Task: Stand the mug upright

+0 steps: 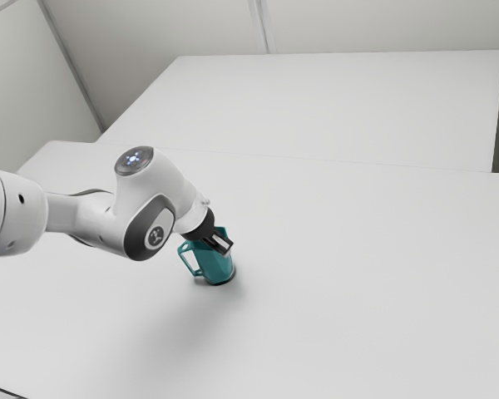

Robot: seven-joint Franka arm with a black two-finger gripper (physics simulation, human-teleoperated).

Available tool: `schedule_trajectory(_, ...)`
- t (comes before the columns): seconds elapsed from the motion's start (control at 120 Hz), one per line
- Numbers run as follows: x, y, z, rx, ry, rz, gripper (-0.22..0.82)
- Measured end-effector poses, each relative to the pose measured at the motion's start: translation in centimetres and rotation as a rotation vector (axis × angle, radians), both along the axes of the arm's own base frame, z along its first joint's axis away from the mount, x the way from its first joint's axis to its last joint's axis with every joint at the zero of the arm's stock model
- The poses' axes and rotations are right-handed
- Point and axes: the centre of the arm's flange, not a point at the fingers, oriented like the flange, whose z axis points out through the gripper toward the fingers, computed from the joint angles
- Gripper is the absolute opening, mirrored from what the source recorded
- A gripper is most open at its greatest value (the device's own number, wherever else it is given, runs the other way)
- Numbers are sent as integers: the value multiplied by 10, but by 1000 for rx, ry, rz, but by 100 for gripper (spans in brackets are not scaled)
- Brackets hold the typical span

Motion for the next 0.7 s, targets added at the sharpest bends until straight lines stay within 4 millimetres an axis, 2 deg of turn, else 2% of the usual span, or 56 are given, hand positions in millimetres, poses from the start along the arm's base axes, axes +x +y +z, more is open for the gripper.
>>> schedule_trajectory(0.125,0,0,-1,0,0,1,-17)
schedule_trajectory(0.3,-1,0,2,2,0,-2,21)
schedule_trajectory(0.425,-2,0,11,3,-9,-2,39)
schedule_trajectory(0.55,-7,-4,29,7,-20,-14,48)
schedule_trajectory(0.7,-13,-4,48,12,-21,-17,54)
